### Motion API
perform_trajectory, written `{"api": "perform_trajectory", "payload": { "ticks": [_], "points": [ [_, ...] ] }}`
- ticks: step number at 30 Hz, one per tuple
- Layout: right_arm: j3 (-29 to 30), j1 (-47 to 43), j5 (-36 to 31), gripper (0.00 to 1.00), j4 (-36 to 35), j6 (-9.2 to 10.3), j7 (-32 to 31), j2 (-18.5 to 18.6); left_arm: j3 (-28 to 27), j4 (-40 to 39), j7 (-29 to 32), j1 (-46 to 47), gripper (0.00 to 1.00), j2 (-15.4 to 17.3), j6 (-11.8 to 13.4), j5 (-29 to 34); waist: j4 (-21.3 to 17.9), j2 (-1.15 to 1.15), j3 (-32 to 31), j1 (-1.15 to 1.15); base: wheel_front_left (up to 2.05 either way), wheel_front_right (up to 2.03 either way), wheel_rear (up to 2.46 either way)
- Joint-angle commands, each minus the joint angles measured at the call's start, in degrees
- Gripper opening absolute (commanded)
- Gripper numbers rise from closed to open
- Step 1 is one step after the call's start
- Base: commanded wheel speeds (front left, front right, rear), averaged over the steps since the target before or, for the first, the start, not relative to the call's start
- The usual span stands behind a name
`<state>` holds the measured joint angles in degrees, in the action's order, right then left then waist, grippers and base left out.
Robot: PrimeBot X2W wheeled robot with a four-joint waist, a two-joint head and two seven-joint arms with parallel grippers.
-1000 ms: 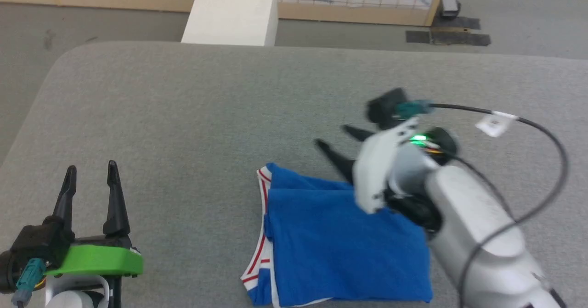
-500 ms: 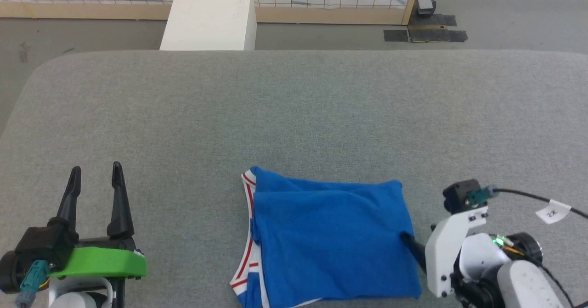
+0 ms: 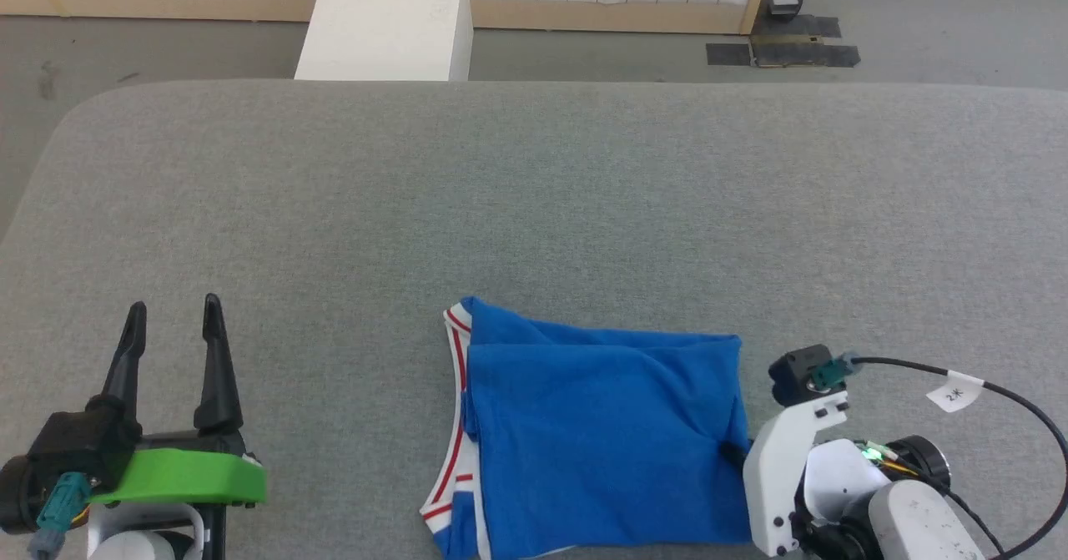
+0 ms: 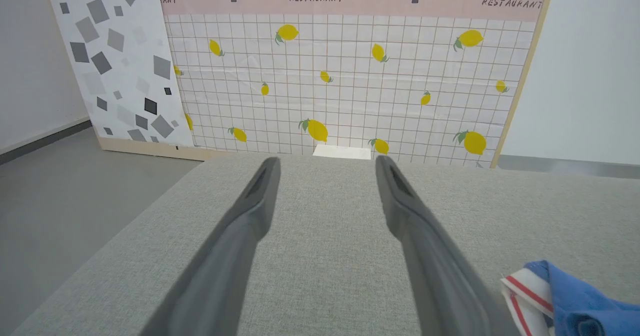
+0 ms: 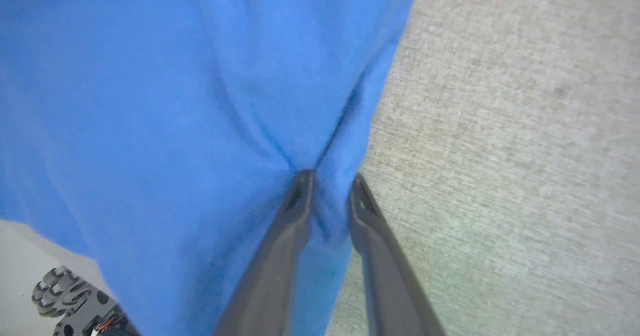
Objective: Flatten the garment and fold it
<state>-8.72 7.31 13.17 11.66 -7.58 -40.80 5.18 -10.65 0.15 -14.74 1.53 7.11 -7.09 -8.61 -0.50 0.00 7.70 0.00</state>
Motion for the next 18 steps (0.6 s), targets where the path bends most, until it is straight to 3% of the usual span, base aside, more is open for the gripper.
{"api": "perform_trajectory", "payload": {
  "ticks": [1, 7, 13, 18],
  "points": [
    [-0.5, 0.5, 0.6, 0.00, 0.6, 0.09, 0.3, 0.7, -0.3, -0.1, -0.3, 0.1, 1.00, -0.2, -0.4, 0.4, -0.7, 0.00, -0.2, 0.00, 0.00, 0.00, 0.00],
    [-3.8, 3.0, 2.8, 0.00, -1.6, 0.09, -1.0, 5.6, -2.4, -2.0, -0.3, -0.9, 1.00, -0.4, -0.2, -0.2, -6.5, 0.00, 0.8, 0.00, 0.00, 0.00, 0.00],
    [-8.1, 8.3, 5.6, 0.00, -3.9, 0.09, -3.2, 14.8, -4.2, -5.1, -0.3, -1.3, 1.00, -0.1, -0.1, -0.1, -17.0, 0.00, 4.3, 0.00, 0.00, 0.00, 0.00],
    [-10.6, 14.3, 6.9, 0.00, -2.0, 0.09, -1.2, 20.7, -5.2, -7.0, -0.3, -0.8, 1.00, 1.7, -0.1, 0.0, -24.5, 0.00, 8.1, 0.00, 0.00, 0.00, 0.00]
  ]
}}
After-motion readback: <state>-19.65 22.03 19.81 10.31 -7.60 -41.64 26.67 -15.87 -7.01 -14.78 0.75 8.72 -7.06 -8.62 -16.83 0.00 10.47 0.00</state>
